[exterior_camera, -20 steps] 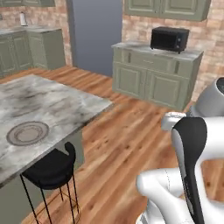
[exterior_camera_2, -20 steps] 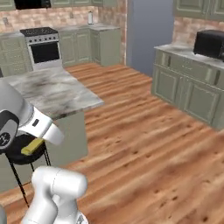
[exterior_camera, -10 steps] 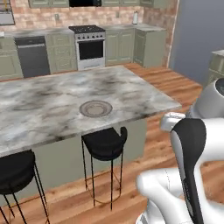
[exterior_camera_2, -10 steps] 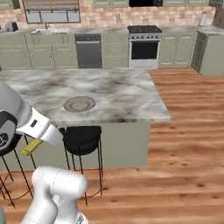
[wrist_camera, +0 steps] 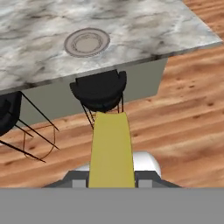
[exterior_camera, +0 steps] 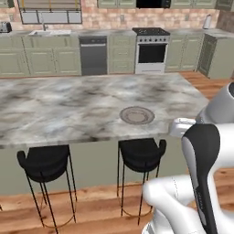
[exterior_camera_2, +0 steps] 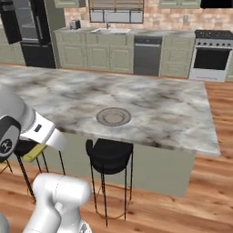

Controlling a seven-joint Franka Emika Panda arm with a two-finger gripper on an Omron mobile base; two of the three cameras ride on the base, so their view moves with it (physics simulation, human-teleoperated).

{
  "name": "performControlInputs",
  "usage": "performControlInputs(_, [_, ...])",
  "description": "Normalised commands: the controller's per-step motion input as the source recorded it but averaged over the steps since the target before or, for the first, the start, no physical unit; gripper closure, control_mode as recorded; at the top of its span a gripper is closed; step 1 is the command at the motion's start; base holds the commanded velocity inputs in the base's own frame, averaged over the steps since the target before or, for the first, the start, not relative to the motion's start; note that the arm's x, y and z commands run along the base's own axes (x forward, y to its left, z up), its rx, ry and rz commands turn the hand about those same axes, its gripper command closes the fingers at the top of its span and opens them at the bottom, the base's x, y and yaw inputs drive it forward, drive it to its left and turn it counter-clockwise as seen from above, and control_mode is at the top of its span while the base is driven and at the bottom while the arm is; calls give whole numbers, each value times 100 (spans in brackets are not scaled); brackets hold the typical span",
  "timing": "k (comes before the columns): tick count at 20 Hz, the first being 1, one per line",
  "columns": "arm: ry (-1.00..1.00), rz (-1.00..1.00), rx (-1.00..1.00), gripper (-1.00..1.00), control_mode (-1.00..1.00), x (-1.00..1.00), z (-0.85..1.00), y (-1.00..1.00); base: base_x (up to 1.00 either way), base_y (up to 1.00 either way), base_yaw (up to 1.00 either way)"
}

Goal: Retrieve the butter from the fridge and place it on a plate on the dining table. Then retrieve the butter knife by the fridge and place it near the plate.

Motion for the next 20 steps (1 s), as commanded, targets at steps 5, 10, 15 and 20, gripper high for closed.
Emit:
performControlInputs(5, [0, 0, 0, 100, 100, 0, 0, 0, 59, -16, 18])
performControlInputs(10, [0, 0, 0, 100, 100, 0, 0, 0, 57, -18, 5])
performControlInputs(15, [0, 0, 0, 100, 100, 0, 0, 0, 36, -19, -10])
performControlInputs(20, [0, 0, 0, 100, 100, 0, 0, 0, 37, -8, -13])
